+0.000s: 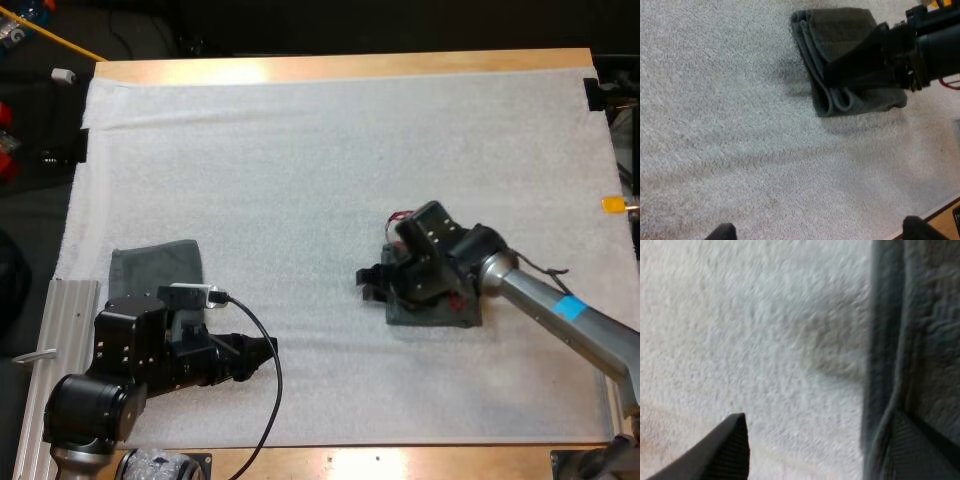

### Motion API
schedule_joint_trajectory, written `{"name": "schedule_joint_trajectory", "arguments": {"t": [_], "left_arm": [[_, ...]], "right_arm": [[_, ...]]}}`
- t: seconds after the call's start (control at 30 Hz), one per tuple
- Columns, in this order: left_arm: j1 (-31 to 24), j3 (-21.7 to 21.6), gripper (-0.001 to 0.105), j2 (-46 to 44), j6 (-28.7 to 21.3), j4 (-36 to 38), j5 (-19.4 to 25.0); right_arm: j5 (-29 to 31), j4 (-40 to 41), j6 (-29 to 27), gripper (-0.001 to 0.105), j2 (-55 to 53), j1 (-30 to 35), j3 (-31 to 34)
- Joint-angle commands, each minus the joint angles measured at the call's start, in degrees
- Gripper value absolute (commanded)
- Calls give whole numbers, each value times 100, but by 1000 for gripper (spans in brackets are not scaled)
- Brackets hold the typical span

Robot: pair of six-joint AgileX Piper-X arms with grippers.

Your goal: Pick towel from pile, fold and stack

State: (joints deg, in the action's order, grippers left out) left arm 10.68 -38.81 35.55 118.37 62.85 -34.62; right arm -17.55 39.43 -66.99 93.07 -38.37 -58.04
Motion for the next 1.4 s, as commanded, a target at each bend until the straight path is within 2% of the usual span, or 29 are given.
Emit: {"name": "schedule_joint_trajectory", "arguments": {"t": [0.0,0.17,0.37,0.6,1.03,1.37], "left_arm": [[-1,-1,63,-8,-37,2,-44],[-1,-1,63,-8,-37,2,-44],[-1,-1,63,-8,-37,2,-44],[-1,-1,63,-8,-37,2,-44],[-1,-1,63,-8,-37,2,-44],[-1,-1,63,-8,-38,2,-53]], "right_arm": [[-66,-48,82,59,37,-41,-43],[-68,-62,402,59,357,-125,-43],[-210,-48,383,59,473,-125,-55],[-274,122,126,59,-87,-125,-59],[1464,1811,-717,59,-2265,-125,-59],[1906,2520,-746,59,-3992,-125,-59]]}}
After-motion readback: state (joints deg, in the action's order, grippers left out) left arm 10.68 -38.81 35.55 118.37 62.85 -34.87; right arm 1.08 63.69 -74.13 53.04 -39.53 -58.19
